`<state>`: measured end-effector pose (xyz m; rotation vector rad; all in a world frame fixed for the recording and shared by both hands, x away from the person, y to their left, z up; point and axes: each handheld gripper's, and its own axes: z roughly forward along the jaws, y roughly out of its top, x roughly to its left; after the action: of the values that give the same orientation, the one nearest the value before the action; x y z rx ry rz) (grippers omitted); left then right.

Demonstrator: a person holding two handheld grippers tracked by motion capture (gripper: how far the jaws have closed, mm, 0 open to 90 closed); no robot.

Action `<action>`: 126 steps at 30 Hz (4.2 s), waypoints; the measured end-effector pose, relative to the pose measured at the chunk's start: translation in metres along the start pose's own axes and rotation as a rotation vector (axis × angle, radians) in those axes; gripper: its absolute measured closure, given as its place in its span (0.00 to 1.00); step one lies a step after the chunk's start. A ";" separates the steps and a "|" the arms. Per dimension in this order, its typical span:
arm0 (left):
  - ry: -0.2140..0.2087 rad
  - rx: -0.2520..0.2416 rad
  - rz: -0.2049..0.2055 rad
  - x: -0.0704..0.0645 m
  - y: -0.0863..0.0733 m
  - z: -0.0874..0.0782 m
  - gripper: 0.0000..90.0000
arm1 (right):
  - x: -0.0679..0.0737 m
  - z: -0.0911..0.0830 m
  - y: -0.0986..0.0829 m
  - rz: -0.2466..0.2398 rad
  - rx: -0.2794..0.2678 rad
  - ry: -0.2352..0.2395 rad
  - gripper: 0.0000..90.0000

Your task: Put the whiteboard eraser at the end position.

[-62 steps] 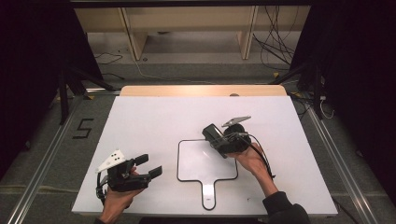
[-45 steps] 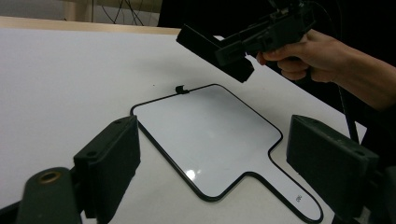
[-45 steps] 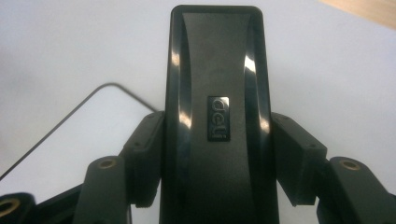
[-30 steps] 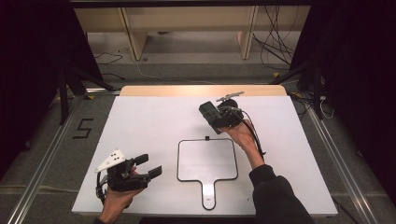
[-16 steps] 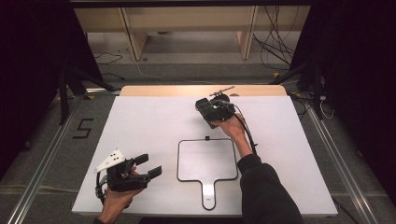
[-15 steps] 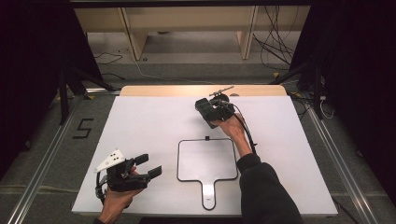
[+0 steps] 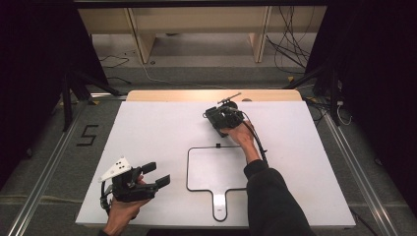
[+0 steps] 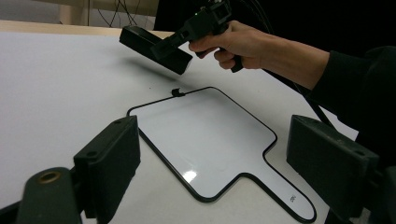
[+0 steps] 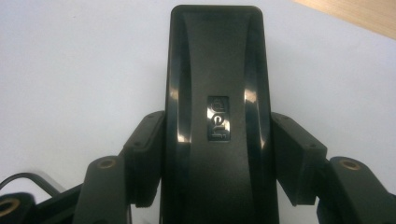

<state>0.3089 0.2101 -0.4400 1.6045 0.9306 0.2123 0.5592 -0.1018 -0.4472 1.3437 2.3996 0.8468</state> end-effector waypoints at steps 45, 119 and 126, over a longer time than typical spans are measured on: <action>0.003 -0.001 -0.007 0.000 -0.001 -0.001 0.19 | 0.009 -0.027 -0.005 -0.005 -0.087 0.090 0.15; -0.003 0.071 0.018 -0.001 -0.006 0.009 0.18 | 0.010 -0.184 -0.240 -0.001 -0.495 0.201 0.16; -0.001 0.069 0.015 -0.001 -0.006 0.010 0.18 | 0.011 -0.184 -0.241 0.000 -0.498 0.198 0.16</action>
<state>0.3116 0.2021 -0.4476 1.6755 0.9342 0.1921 0.2982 -0.2556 -0.4460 1.1021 2.1092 1.5136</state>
